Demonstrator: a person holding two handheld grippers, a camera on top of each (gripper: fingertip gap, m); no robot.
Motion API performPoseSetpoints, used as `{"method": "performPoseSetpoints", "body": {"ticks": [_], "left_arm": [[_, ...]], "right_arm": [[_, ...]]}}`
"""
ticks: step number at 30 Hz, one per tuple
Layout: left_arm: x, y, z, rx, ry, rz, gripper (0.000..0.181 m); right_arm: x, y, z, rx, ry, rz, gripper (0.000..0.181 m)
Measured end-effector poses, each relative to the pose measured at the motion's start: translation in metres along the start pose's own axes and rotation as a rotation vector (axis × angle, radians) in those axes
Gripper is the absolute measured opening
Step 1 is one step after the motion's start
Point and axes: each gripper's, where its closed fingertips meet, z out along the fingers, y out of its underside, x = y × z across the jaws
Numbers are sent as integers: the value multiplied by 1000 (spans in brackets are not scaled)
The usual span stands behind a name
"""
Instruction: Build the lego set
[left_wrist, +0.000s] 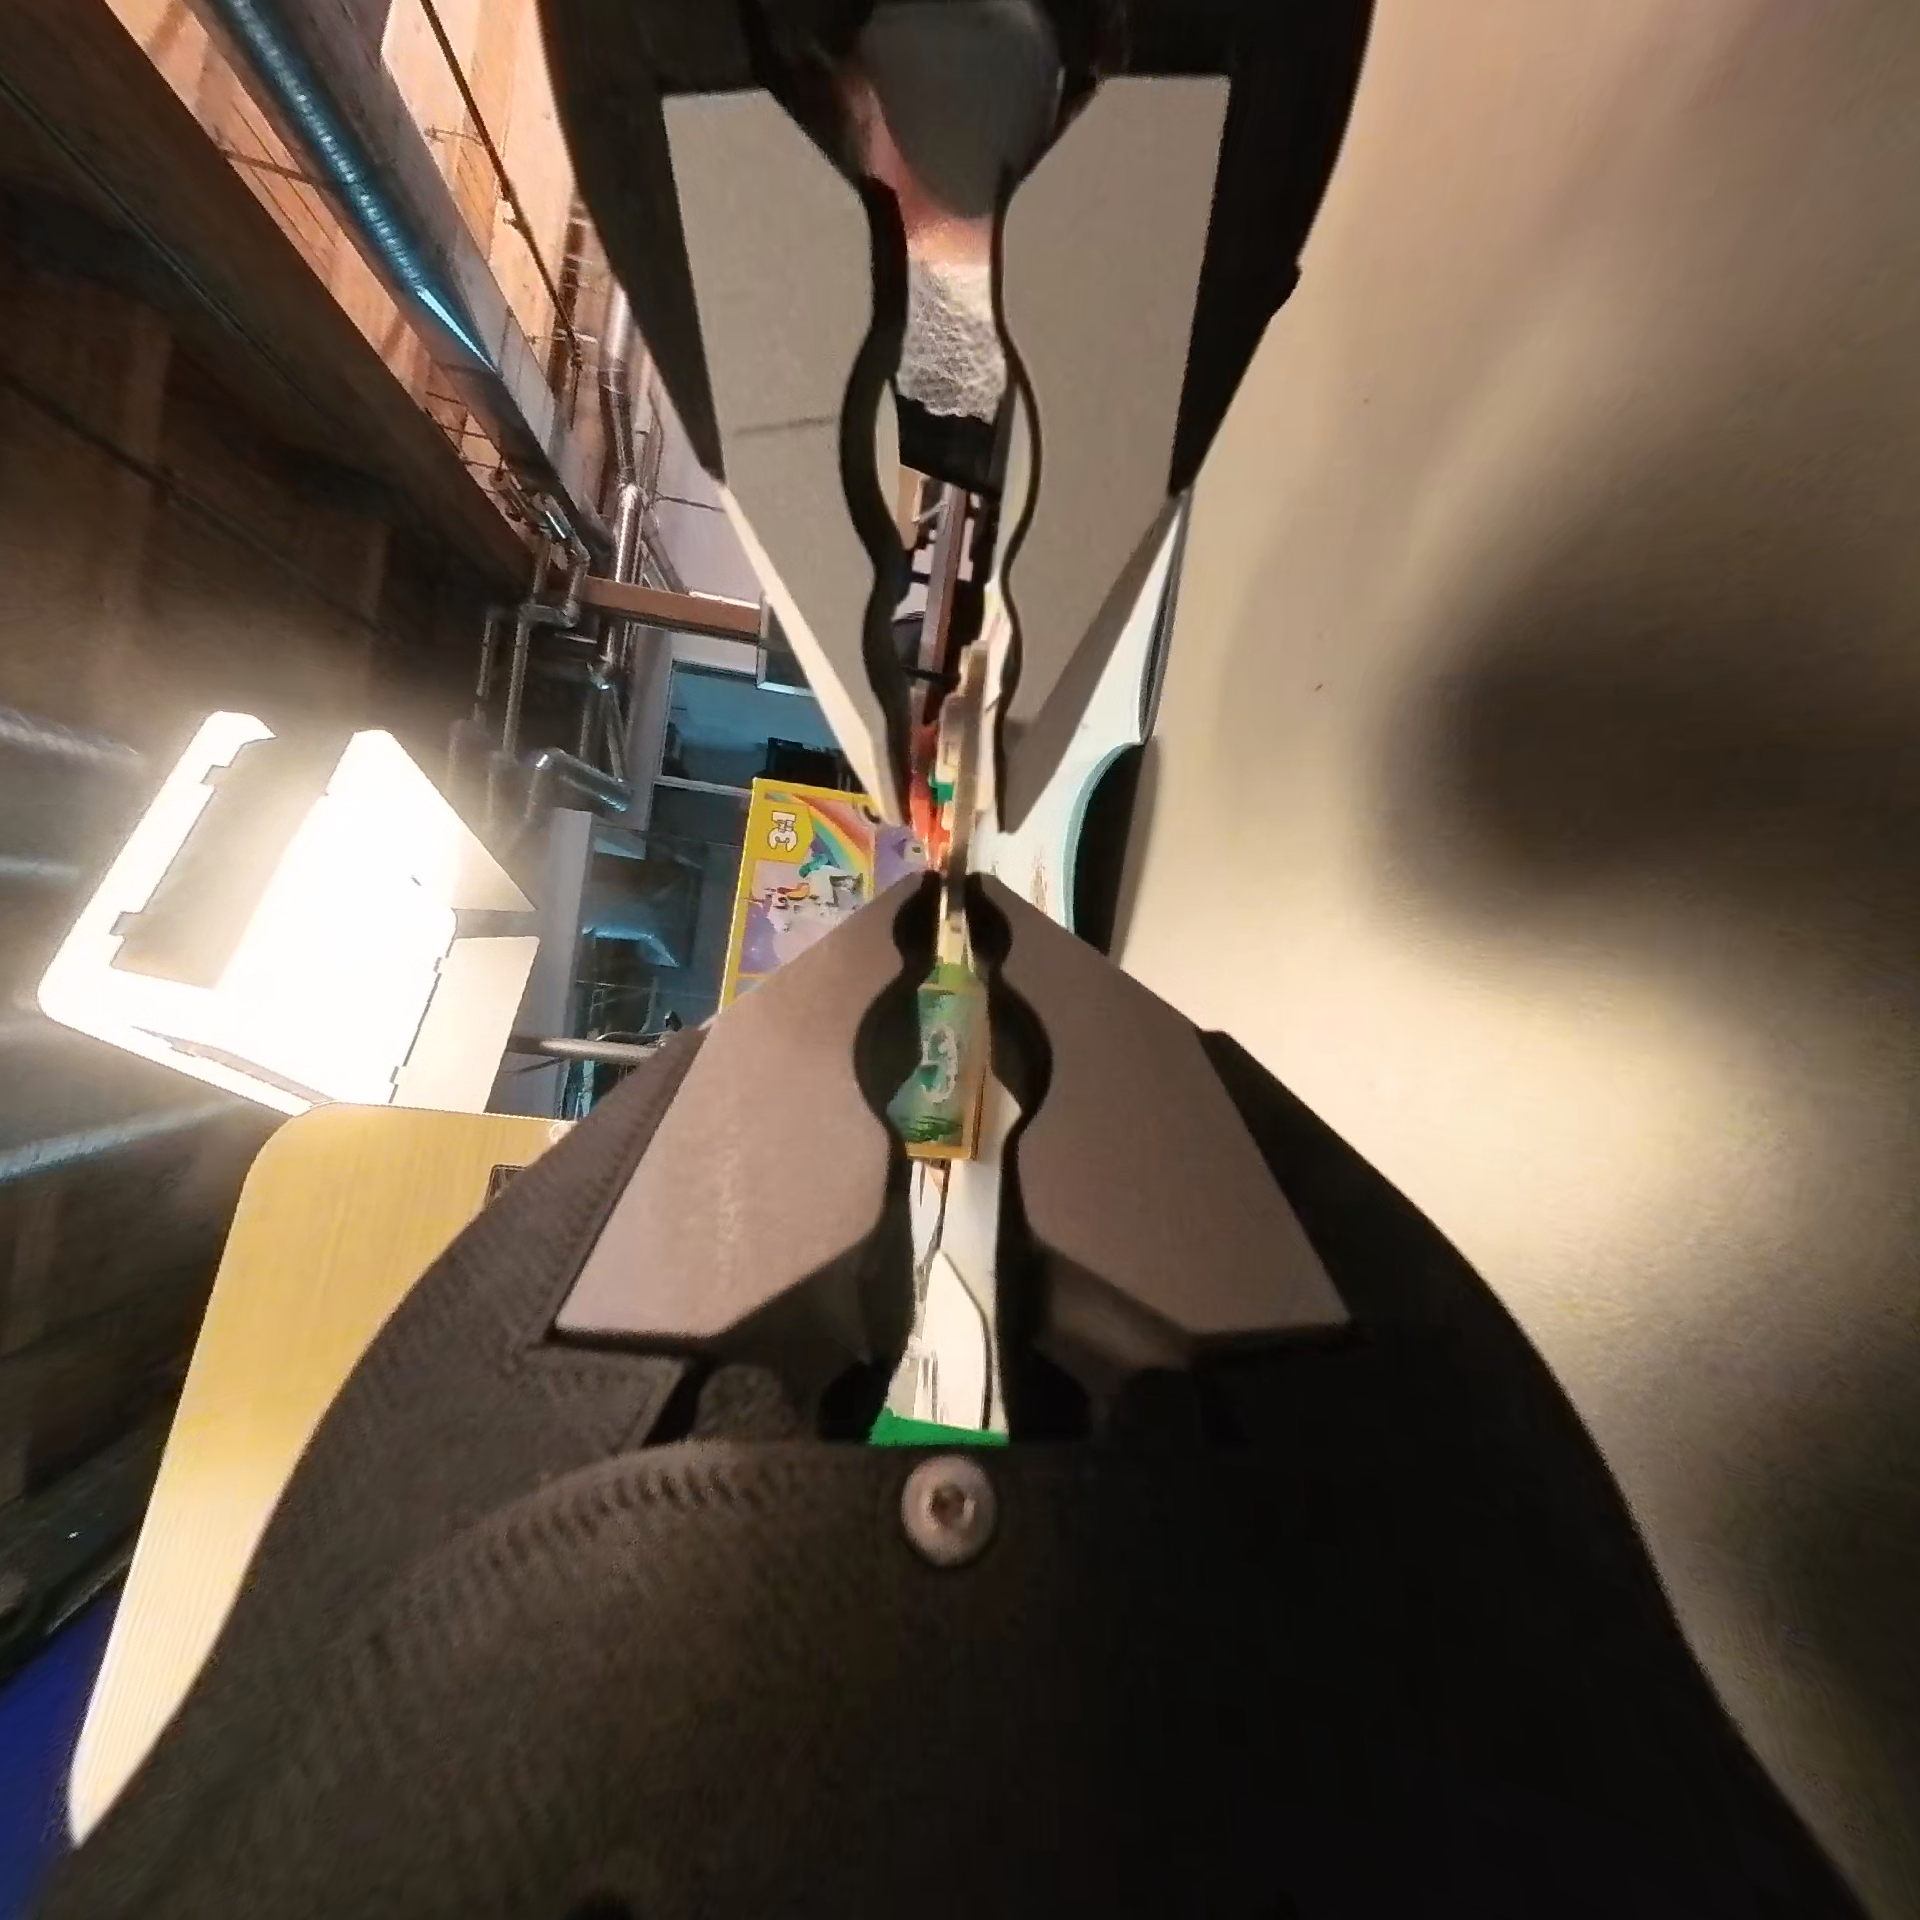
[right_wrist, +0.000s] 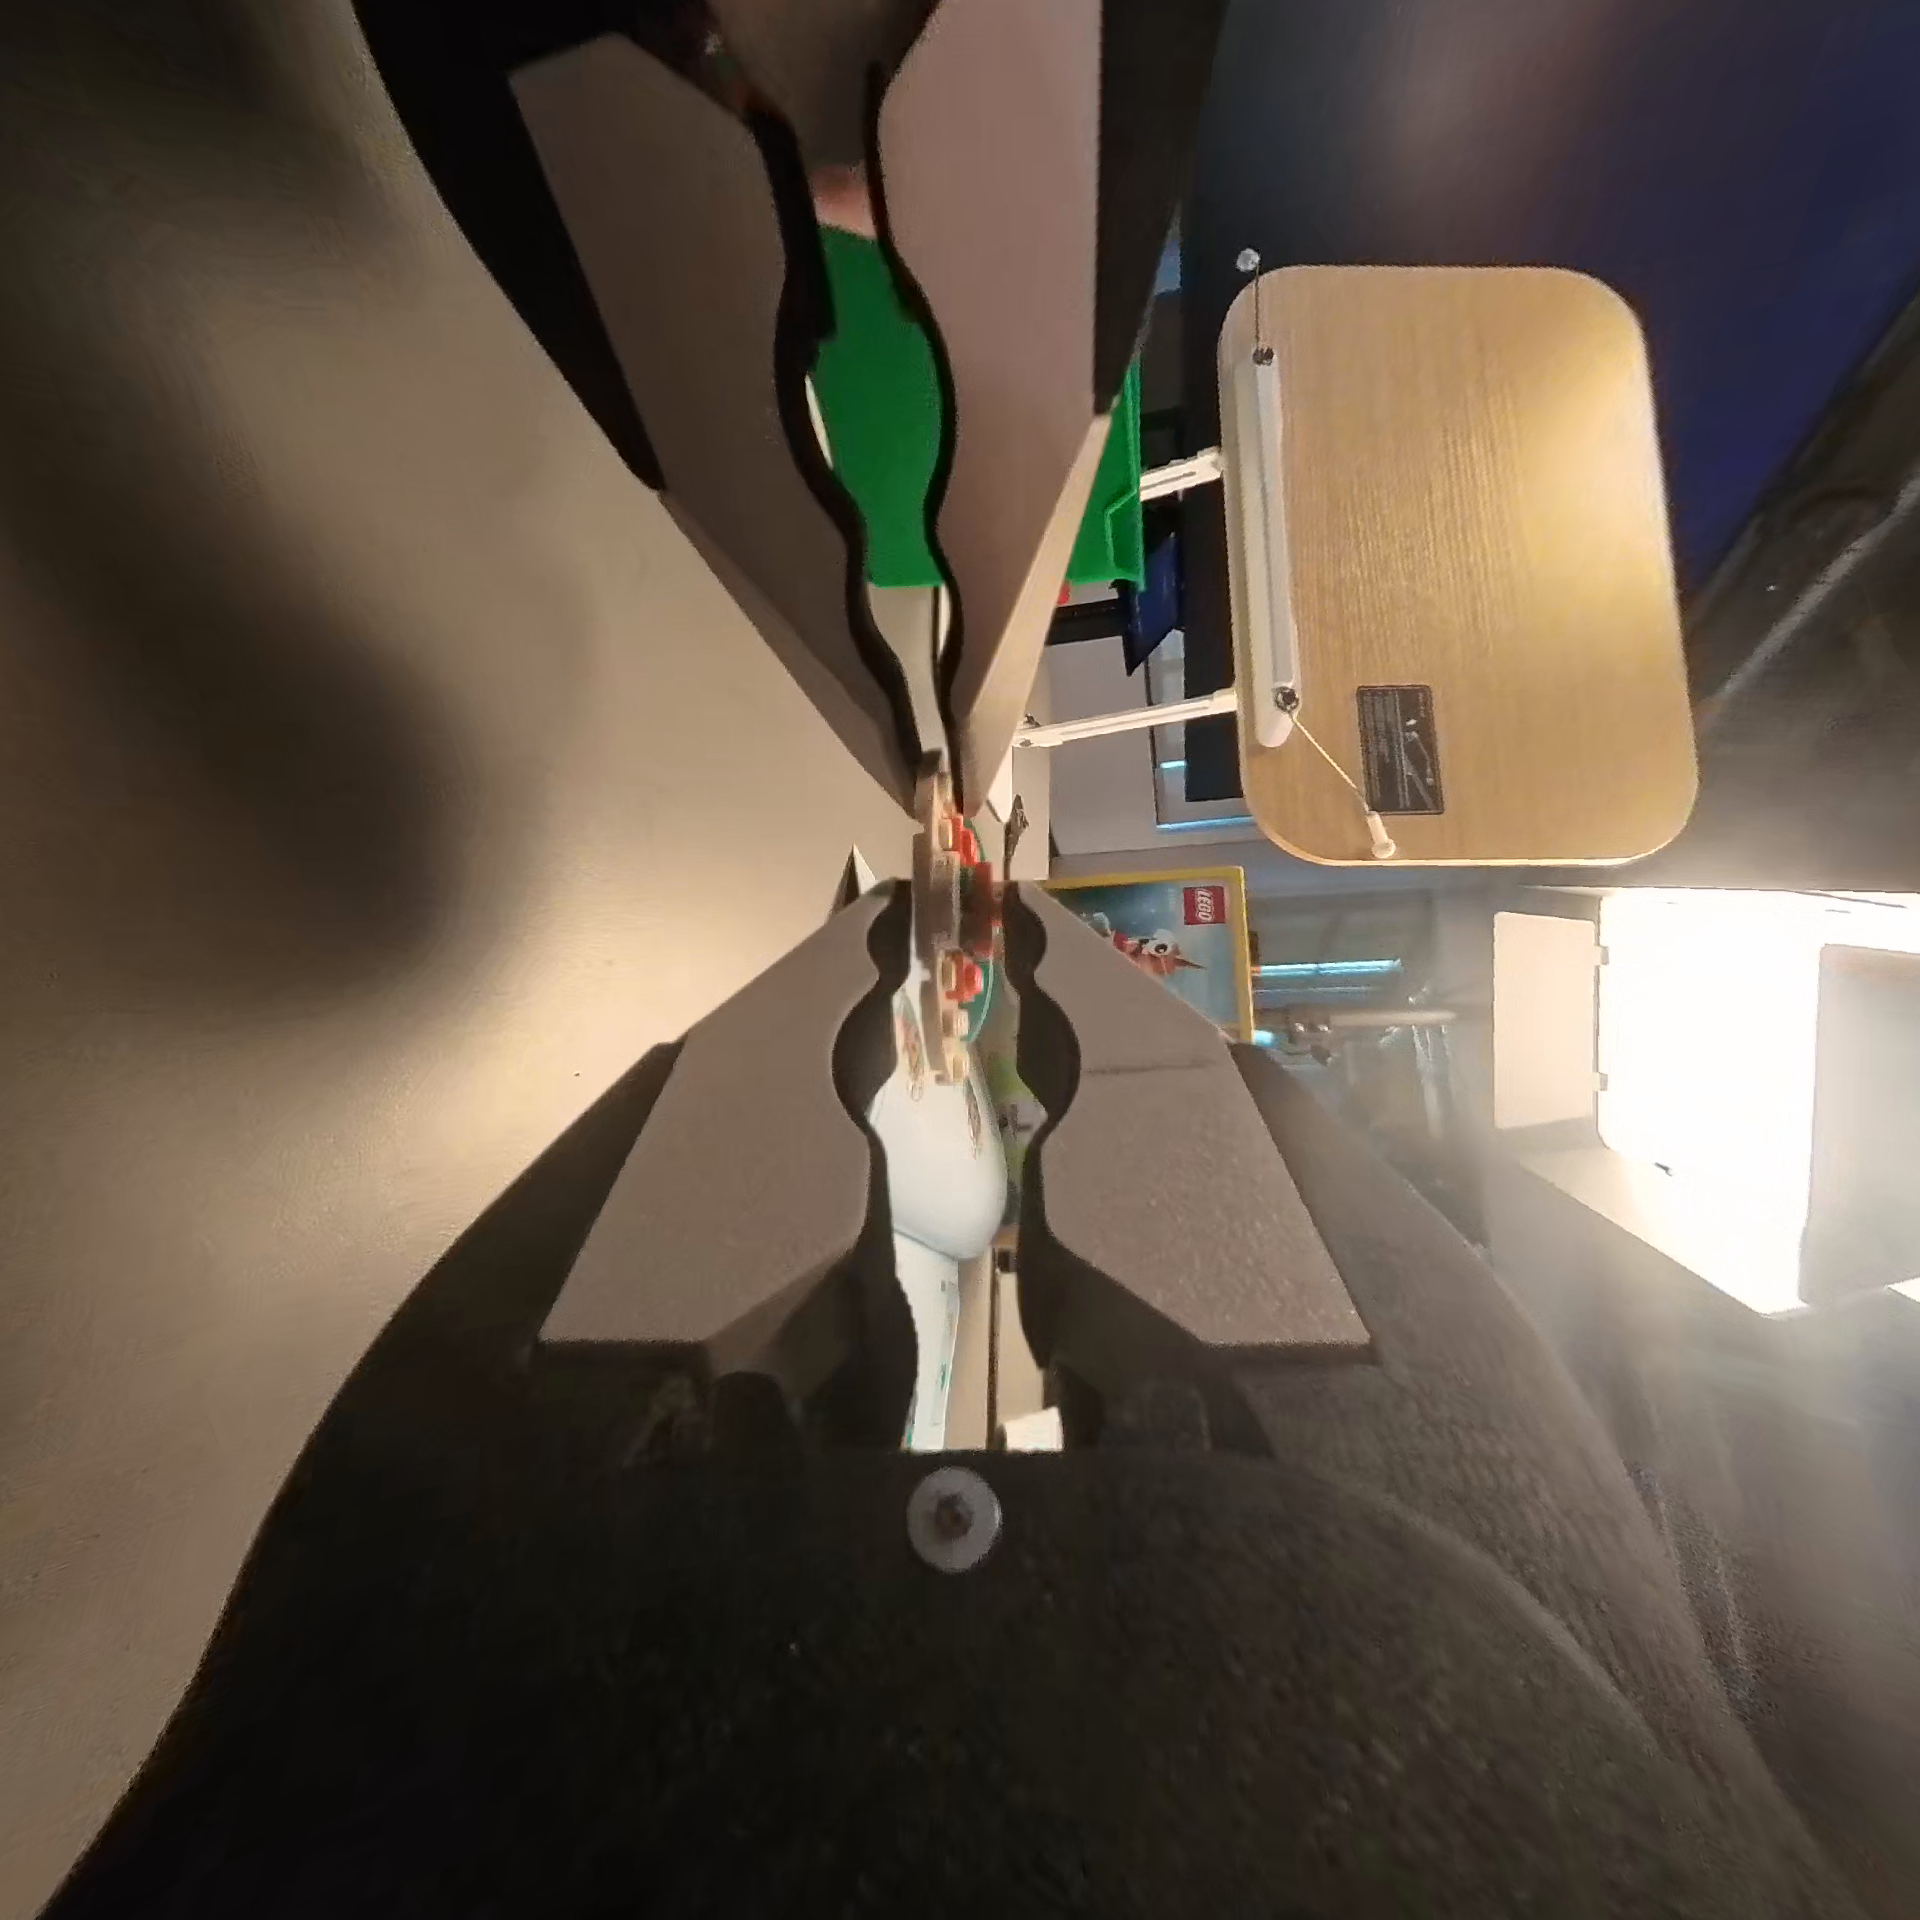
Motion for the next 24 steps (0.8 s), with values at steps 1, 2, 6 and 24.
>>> {"method": "performPoseSetpoints", "body": {"ticks": [1, 2, 6, 24], "left_arm": [[1, 0, 0, -1, 4, 1, 3], [2, 0, 0, -3, 11, 1, 3], [4, 0, 1, -2, 23, -16, 4], [9, -3, 1, 1, 61, -51, 4]], "right_arm": [[-1, 2, 1, -6, -3, -2, 16], [-2, 3, 1, -9, -2, -7, 14], [-2, 3, 0, -17, 17, -53, 12], [-7, 6, 1, -41, 38, -117, 11]]}}
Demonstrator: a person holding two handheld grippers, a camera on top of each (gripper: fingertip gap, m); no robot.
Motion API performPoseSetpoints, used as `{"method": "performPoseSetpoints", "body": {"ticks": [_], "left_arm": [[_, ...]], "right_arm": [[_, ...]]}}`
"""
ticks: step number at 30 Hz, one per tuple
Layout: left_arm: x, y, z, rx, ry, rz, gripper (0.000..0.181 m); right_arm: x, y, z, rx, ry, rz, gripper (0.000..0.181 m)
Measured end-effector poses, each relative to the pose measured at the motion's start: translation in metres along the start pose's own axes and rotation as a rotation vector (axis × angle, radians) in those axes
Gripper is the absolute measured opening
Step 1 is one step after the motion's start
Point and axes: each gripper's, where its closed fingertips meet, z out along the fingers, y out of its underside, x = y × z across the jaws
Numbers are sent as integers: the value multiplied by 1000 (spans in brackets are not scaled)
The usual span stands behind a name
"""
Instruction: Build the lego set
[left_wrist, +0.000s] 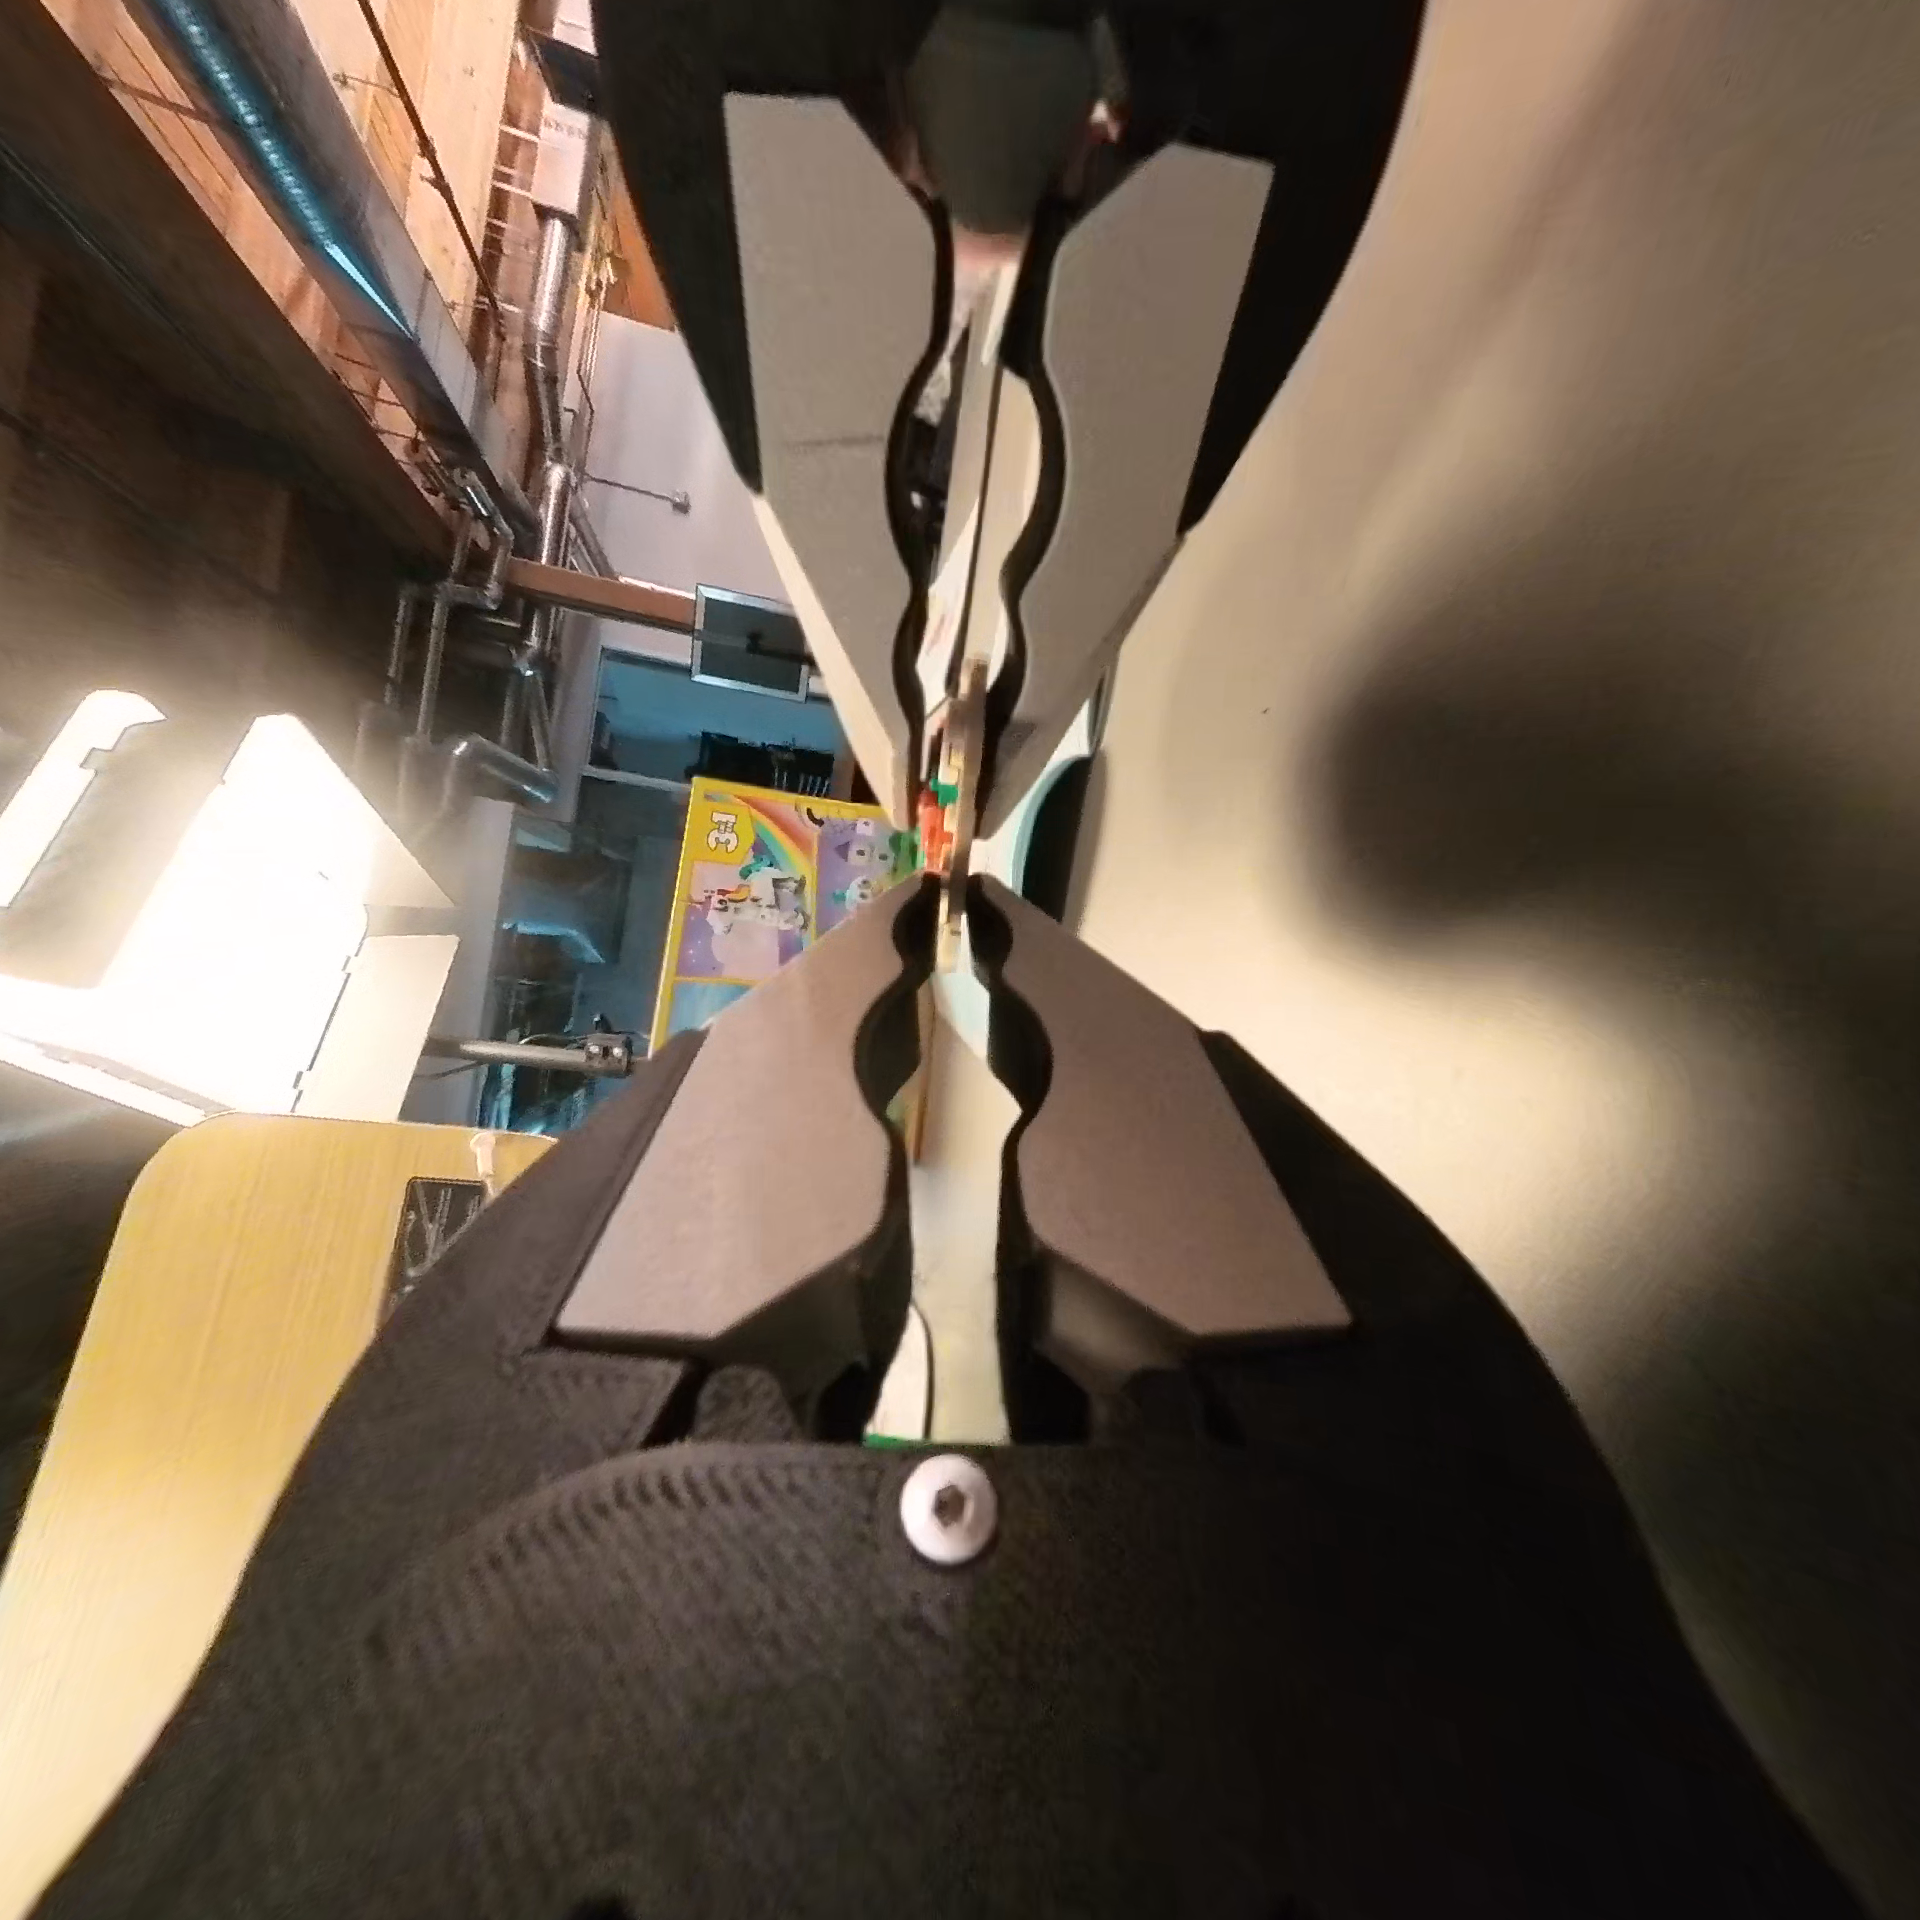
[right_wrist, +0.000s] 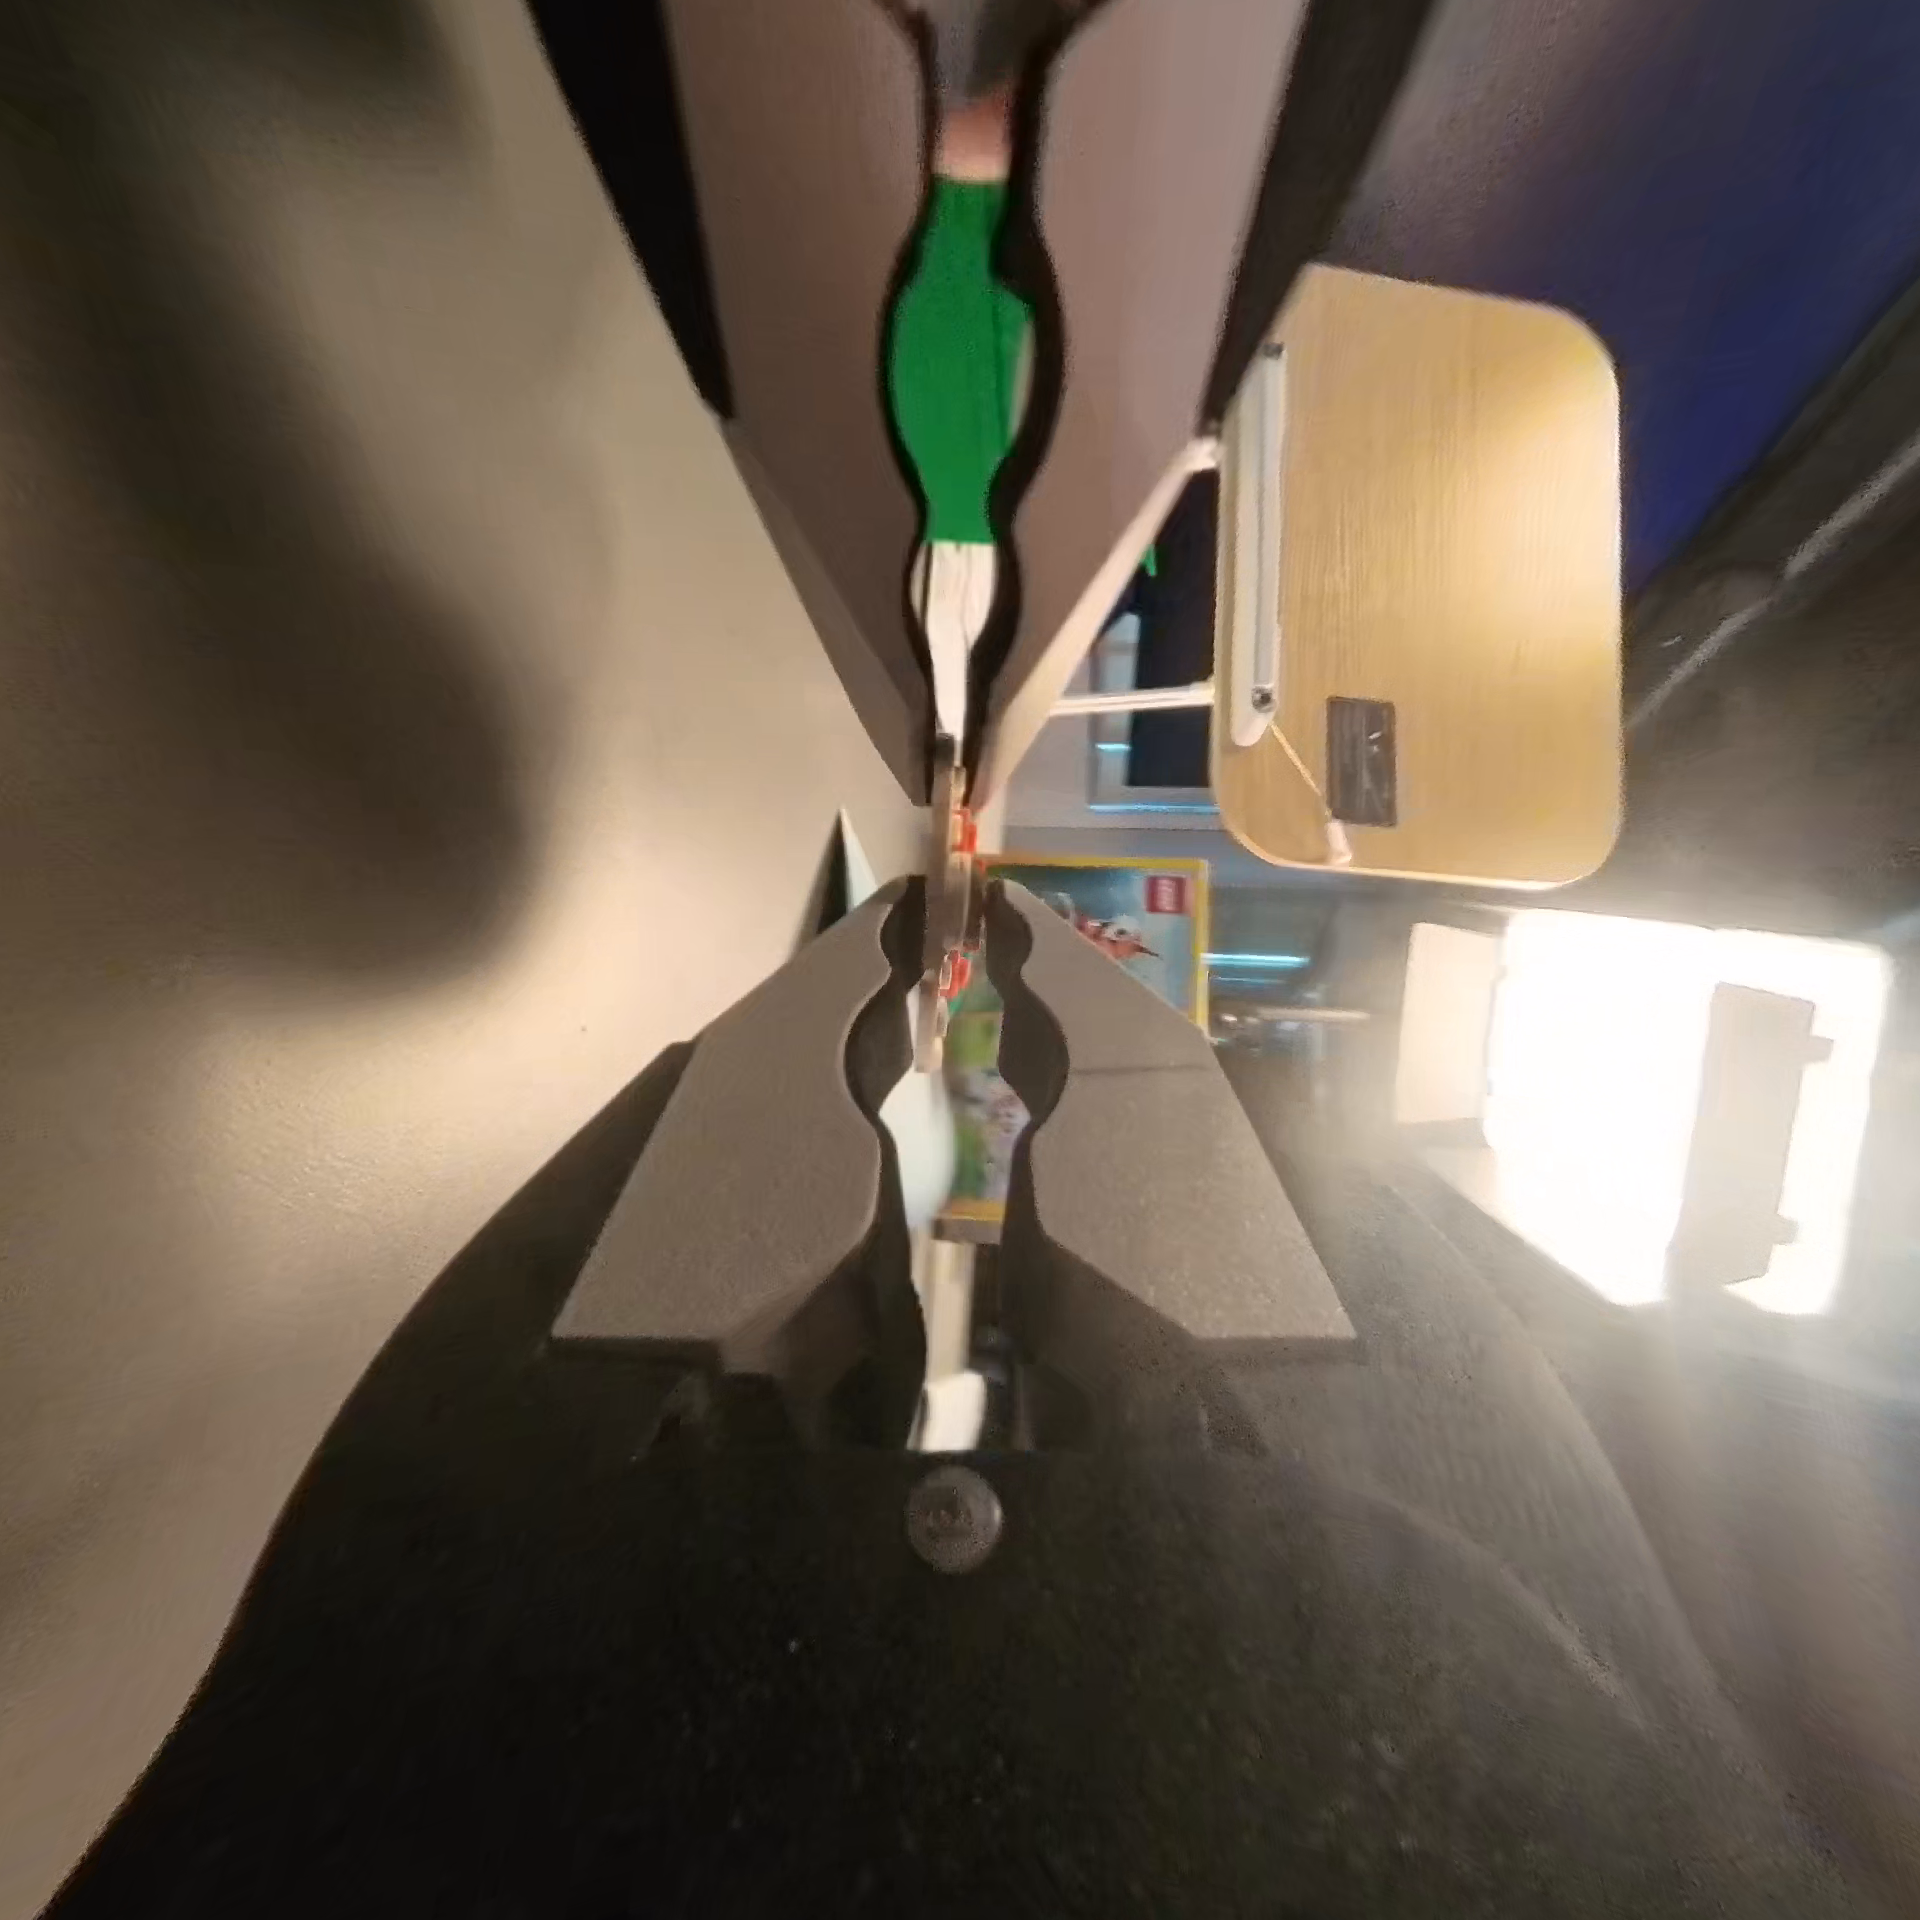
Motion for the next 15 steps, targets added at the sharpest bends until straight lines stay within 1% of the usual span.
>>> {"method": "performPoseSetpoints", "body": {"ticks": [2, 4, 5, 6, 7, 8, 9, 11, 13, 15], "left_arm": [[-2, -2, 0, 20, 7, -67, 6], [-1, 0, 2, 3, 35, -111, 23], [0, 3, 3, -9, 42, -112, 26], [1, 4, 3, -13, 46, -105, 26], [3, 4, 3, -8, 49, -97, 22], [3, 2, 2, 10, 45, -89, 13], [3, -1, 1, 32, 42, -73, 8], [5, -2, -1, 38, 64, -53, 8], [8, -1, -1, 26, 110, -93, 8], [11, 0, 0, -4, 150, -150, 7]], "right_arm": [[1, 0, 0, 51, -28, 134, 10], [1, -3, -1, 101, -62, 221, 9], [0, -4, -1, 118, -74, 244, 10], [-1, -6, -2, 137, -85, 253, 10], [-2, -7, -2, 151, -89, 267, 10], [-4, -9, -3, 163, -104, 283, 10], [-4, -11, -4, 176, -112, 295, 10], [-6, -13, -5, 201, -139, 326, 10], [-9, -14, -6, 216, -167, 354, 9], [-12, -12, -5, 192, -165, 291, 10]]}}
